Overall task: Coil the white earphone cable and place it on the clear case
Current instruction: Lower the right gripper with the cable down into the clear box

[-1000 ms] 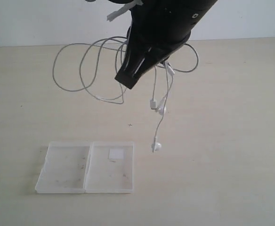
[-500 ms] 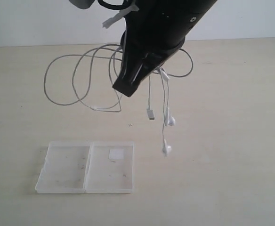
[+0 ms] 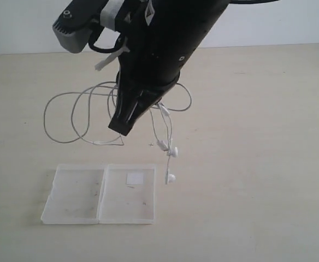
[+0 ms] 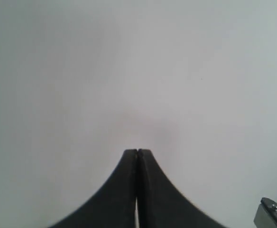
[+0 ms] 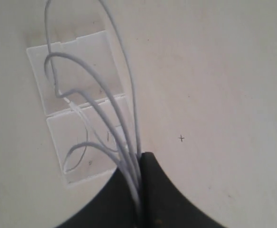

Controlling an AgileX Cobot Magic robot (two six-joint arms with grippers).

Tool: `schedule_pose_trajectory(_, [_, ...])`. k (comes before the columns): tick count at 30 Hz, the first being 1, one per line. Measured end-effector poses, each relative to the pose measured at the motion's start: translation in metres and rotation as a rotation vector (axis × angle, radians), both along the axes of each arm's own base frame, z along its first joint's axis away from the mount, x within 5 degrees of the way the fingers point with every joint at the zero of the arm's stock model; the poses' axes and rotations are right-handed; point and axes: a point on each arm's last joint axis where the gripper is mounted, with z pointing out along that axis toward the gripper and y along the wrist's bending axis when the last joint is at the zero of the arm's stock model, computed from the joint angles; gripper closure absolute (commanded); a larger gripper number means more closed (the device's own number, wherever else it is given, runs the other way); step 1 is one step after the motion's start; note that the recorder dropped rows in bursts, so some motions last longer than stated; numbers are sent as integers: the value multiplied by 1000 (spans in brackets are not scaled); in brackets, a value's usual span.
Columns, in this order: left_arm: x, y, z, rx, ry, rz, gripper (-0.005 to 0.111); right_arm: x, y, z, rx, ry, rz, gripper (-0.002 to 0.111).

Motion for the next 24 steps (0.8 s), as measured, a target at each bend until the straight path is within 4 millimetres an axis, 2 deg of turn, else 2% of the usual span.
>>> schedule_pose_trajectory(8, [11, 13, -44, -64, 161, 137, 107, 13, 14, -26, -5, 2, -4, 108])
schedule_pose_trajectory(15, [14, 10, -55, -92, 191, 103, 107, 20, 26, -57, -38, 40, -3, 108])
schedule_pose_trajectory(18, [14, 7, -59, -86, 197, 69, 107, 17, 35, -66, -47, 38, 34, 108])
schedule_pose_trajectory(24, [15, 5, -62, -92, 204, 54, 107, -2, 51, -67, -38, 23, 102, 108])
